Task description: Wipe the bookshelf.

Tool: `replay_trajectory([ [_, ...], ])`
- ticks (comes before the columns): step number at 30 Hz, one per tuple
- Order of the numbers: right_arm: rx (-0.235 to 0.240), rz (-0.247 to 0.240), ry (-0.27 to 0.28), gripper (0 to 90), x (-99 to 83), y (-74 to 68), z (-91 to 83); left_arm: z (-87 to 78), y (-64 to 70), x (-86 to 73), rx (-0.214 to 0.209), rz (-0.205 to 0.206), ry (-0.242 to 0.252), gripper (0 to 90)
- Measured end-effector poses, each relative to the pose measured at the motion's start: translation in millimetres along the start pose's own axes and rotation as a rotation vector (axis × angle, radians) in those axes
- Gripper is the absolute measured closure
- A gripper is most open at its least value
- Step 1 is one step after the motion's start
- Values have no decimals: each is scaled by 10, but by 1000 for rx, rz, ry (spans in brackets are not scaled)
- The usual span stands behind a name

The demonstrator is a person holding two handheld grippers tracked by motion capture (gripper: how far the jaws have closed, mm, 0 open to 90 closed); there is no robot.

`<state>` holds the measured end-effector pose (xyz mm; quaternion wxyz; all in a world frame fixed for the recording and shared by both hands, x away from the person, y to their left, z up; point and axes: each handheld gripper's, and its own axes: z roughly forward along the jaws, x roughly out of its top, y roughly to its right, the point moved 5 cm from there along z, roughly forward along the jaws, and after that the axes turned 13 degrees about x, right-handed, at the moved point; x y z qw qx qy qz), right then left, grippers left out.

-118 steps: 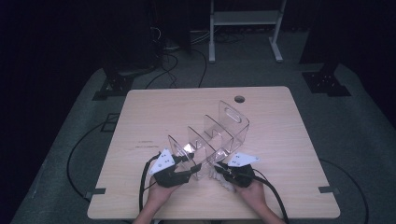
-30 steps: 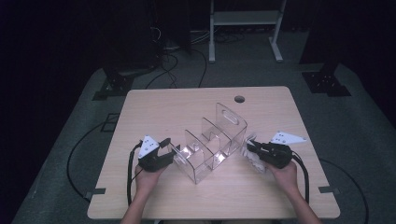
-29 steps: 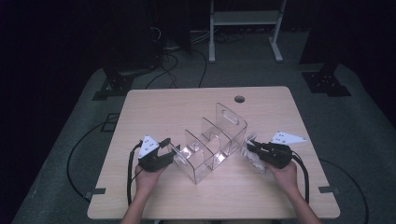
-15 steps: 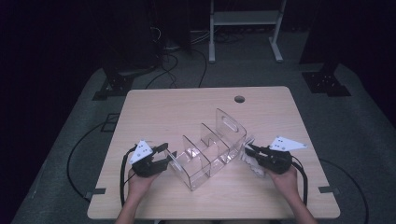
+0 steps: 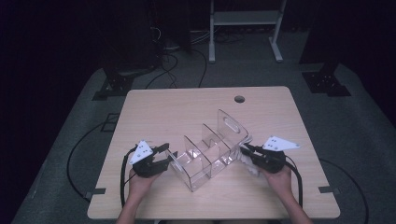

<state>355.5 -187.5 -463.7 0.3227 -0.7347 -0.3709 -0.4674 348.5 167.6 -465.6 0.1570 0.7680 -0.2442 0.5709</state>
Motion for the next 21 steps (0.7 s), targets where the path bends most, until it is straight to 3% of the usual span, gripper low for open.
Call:
replay_trajectory([
  [2,-19,64,20,772,-4,139,-35,7,9,-1,3,-3,4,477],
  [3,-14,65,22,772,-4,122,-24,7,7,-2,3,-3,5,477],
  [5,1,53,14,772,-9,80,-2,7,4,-3,2,-6,6,477],
  [7,19,6,-11,772,-23,1,49,9,3,-2,0,-8,6,478],
  [10,-15,15,-18,772,18,142,-13,15,0,2,-1,-8,6,478],
  [13,-28,26,-4,773,68,188,-35,23,1,2,-2,-10,9,477],
  [14,6,28,11,772,88,108,4,24,-1,2,-1,-12,9,478],
  [15,6,28,11,772,88,108,4,24,-1,2,-1,-12,9,478],
  [16,61,8,3,773,97,0,43,19,-3,2,-3,-12,9,477],
  [19,48,-17,-14,773,113,-13,37,13,-1,3,-5,-10,6,478],
  [20,11,6,6,773,124,120,-12,12,1,1,-7,-14,7,477],
  [21,11,6,6,773,124,120,-12,12,1,1,-7,-14,7,478],
])
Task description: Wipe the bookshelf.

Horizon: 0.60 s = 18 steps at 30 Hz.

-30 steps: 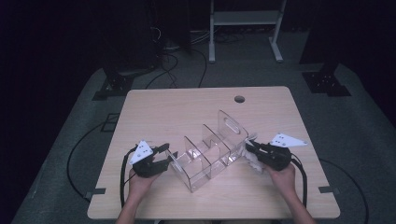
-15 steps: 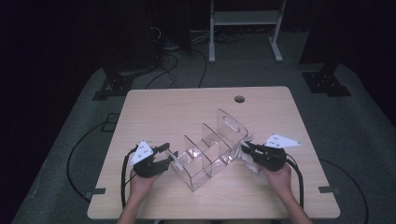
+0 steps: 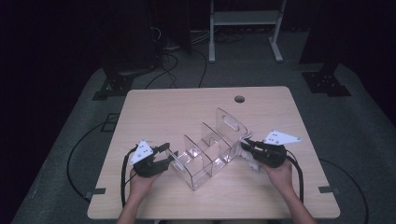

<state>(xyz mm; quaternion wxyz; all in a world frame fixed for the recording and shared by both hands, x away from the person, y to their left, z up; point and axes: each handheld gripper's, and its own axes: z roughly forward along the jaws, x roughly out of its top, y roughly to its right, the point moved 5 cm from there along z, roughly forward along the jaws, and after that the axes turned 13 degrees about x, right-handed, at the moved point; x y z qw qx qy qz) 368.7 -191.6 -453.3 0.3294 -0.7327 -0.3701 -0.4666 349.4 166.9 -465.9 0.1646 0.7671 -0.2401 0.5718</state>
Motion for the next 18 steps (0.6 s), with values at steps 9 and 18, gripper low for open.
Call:
replay_trajectory([
  [9,5,-11,-4,775,-37,-3,42,0,-3,-1,-1,-3,3,477],
  [18,-20,-29,-42,775,-92,-38,110,2,-8,-1,-3,-5,4,477],
])
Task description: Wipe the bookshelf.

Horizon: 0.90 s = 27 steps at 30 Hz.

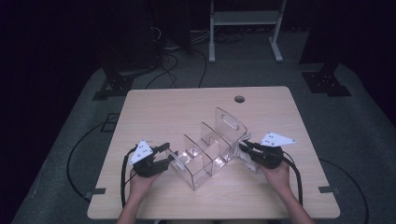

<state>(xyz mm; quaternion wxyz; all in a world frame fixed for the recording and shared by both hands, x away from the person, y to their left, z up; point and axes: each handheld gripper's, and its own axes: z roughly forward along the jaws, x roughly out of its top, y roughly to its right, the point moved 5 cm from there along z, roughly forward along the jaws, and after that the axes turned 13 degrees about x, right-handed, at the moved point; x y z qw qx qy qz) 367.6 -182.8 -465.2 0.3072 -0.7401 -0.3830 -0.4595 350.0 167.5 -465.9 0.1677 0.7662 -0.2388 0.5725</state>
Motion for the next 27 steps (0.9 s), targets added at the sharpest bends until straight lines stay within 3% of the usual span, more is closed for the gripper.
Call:
replay_trajectory([
  [2,-7,9,2,775,2,41,-10,0,3,0,1,1,1,477],
  [3,-25,77,26,775,-19,186,-29,-1,6,0,4,0,0,477],
  [6,-9,115,34,775,-64,210,-6,2,5,-2,2,-2,4,477],
  [10,20,33,-13,776,-96,45,90,-3,-11,-3,1,-5,3,477],
  [12,8,47,-9,775,-91,111,81,-2,-9,-3,2,-4,5,477],
  [13,-17,99,1,773,-103,227,59,-1,-7,-3,4,-4,3,477],
  [15,-6,118,1,773,-117,244,56,-1,-6,-5,3,-4,7,477],
  [16,13,121,-4,773,-127,221,67,-1,-6,-6,4,-5,7,477],
  [17,49,83,-24,774,-118,90,115,-3,-7,-6,5,-9,7,477],
  [19,67,72,-24,774,-109,29,134,-3,-9,-6,5,-9,7,477],
  [20,80,35,-32,774,-91,-60,154,-4,-10,-6,5,-9,7,477],
  [21,55,5,-39,776,-68,-65,146,-5,-8,-7,6,-8,7,477],
  [22,55,5,-39,776,-68,-65,146,-5,-8,-7,6,-8,7,478],
  [24,57,59,-10,776,-54,-8,120,-1,-2,-7,10,-10,9,477],
  [27,81,46,-7,775,-34,-106,140,-3,-4,-12,9,-14,14,477],
])
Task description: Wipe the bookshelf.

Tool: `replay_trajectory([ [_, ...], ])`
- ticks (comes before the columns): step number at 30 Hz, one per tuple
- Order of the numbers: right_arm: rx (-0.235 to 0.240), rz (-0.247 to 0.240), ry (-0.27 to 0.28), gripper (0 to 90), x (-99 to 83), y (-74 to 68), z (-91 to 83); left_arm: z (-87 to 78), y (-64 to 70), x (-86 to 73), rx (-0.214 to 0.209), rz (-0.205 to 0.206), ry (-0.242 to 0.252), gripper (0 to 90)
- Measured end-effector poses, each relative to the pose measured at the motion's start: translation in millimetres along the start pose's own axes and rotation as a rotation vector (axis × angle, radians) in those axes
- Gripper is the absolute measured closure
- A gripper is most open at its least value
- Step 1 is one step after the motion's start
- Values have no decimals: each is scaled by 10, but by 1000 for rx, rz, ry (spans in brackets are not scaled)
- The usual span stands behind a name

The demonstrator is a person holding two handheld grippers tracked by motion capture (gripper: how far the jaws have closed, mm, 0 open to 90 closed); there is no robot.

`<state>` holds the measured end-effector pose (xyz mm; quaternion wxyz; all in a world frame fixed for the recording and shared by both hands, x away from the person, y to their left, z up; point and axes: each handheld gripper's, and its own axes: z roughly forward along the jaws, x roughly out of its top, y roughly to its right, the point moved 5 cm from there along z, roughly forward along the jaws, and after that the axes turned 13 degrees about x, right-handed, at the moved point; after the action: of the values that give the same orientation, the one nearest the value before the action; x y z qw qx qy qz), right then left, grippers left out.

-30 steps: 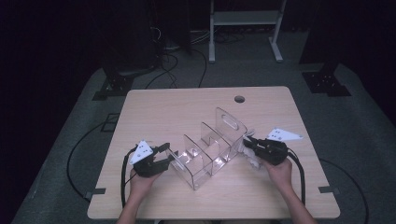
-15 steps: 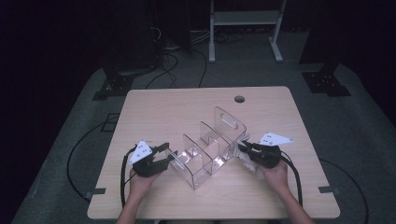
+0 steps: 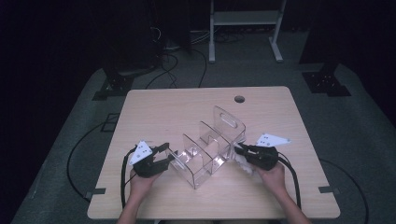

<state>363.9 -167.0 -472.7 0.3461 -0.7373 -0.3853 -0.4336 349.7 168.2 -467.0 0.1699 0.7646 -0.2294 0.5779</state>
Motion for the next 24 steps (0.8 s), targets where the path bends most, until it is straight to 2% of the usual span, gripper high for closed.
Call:
replay_trajectory([
  [1,41,-25,-1,775,12,-121,41,0,0,0,0,-1,0,477],
  [2,17,-81,-23,776,33,-199,64,0,-3,-1,0,-4,0,477],
  [5,5,-70,-8,775,54,-146,32,3,2,0,3,-3,1,477],
  [6,-6,-17,21,775,60,-72,2,7,8,1,5,0,1,477],
  [7,-6,-17,21,775,60,-72,2,7,8,1,5,0,1,477],
  [8,-7,-18,23,775,62,-80,5,6,8,0,5,0,1,477],
  [9,2,-47,14,775,66,-153,28,5,8,0,4,0,1,477],
  [10,36,-87,3,775,69,-276,69,5,8,0,4,0,1,477],
  [11,36,-87,3,775,69,-276,69,5,8,0,4,0,1,477],
  [13,37,-124,-10,775,86,-331,86,1,7,1,5,-1,-2,477],
  [14,25,-121,-4,773,102,-297,66,2,10,0,7,-1,0,477],
  [16,9,-49,30,772,120,-162,6,6,21,1,8,-1,0,477],
  [19,15,-57,23,773,118,-199,18,7,21,1,8,0,1,477],
  [21,77,-69,18,774,116,-345,81,8,17,2,7,-2,1,477],
  [22,86,-83,15,775,120,-395,103,7,17,2,8,-4,1,477],
  [24,68,-101,12,777,135,-381,96,5,18,2,8,-2,2,477],
])
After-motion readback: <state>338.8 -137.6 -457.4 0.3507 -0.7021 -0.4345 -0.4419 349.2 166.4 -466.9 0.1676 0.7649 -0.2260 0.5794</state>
